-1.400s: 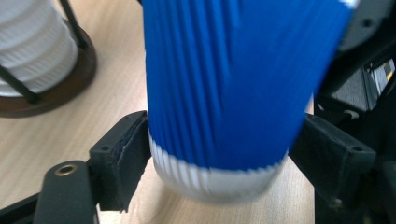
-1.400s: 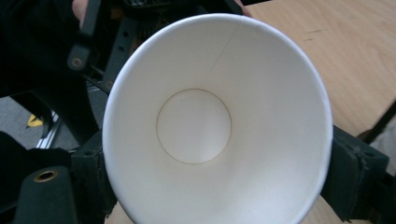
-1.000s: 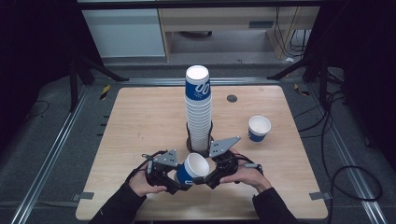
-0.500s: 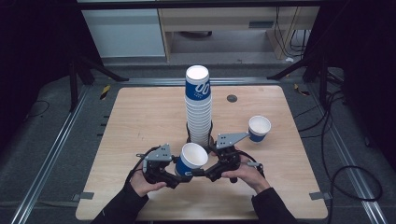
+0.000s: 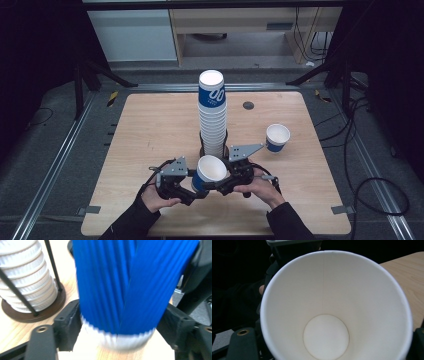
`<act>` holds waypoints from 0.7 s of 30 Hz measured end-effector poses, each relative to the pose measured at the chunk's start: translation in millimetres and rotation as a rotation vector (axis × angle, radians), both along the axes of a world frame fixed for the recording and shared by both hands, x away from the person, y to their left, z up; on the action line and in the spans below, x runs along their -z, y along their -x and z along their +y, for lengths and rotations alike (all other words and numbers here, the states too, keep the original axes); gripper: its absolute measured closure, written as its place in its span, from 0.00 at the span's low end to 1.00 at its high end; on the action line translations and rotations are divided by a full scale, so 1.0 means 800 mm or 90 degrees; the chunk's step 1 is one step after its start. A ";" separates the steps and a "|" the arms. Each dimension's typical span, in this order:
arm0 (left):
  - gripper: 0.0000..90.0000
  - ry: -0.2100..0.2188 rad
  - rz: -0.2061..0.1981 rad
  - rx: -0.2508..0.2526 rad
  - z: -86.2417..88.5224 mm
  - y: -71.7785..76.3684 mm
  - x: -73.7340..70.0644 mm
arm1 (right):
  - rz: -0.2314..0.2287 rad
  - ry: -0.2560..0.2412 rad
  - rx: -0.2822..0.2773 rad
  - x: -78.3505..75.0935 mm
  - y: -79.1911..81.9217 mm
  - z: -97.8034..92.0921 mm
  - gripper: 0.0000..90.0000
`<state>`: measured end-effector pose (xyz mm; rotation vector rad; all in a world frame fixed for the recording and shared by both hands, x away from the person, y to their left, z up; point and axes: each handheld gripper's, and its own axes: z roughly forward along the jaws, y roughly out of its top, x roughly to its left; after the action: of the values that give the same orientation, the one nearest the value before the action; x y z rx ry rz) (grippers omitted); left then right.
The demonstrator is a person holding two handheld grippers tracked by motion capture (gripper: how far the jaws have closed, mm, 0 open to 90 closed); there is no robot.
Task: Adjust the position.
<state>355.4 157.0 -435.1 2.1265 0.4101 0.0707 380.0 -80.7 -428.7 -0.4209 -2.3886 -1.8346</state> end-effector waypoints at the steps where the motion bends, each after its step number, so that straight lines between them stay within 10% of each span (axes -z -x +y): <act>1: 0.24 -0.003 -0.001 -0.005 0.001 0.000 0.000 | -0.002 -0.002 0.005 -0.002 0.000 -0.003 0.23; 21: 0.20 0.012 0.011 -0.183 0.064 -0.033 0.003 | -0.049 0.066 0.217 -0.019 -0.013 -0.068 0.23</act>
<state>381.7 208.3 -437.1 2.0371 0.7215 0.2127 390.2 -135.3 -413.8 -0.8276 -2.6043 -1.8870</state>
